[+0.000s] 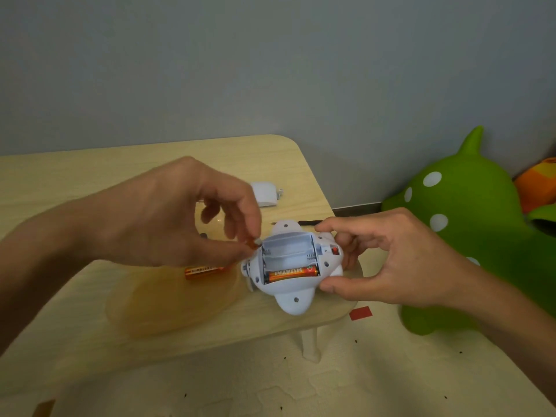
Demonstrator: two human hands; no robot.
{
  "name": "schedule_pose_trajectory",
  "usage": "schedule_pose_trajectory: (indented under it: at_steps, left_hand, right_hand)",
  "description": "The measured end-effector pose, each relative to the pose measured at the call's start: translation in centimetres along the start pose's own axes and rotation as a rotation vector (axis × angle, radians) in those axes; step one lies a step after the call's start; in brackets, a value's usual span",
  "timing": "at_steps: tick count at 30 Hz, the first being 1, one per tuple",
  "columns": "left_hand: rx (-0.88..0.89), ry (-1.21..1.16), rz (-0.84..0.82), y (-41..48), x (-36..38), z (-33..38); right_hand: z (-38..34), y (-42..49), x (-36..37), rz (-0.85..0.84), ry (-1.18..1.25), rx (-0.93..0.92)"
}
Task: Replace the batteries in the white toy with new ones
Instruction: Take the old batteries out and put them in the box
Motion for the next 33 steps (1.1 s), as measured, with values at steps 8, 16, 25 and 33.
schedule_pose_trajectory:
  at_steps: [8,16,25,33]
  left_hand:
    - [-0.171,0.105,-0.279,-2.4,2.8,-2.1]
    - [-0.133,0.127,-0.187,-1.6,1.5,-1.4]
    - [0.048,0.176,-0.120,3.0,4.2,1.7]
    - [0.079,0.225,-0.142,3.1,5.5,1.9]
  right_hand:
    - [-0.1,0.1,0.0,-0.002,-0.004,-0.003]
    - [-0.2,-0.1,0.0,0.000,0.003,-0.002]
    - [0.4,0.1,0.1,-0.018,-0.007,0.031]
    - [0.5,0.1,-0.1,-0.021,0.003,0.040]
Point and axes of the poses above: each hand's wrist, its own y-axis towards the middle knuckle, its own x-axis out of the palm, z = x × y, the point moved 10 cm from there along y, towards the middle knuckle, and after that the axes turned 14 degrees about x, right-handed, at the moved point
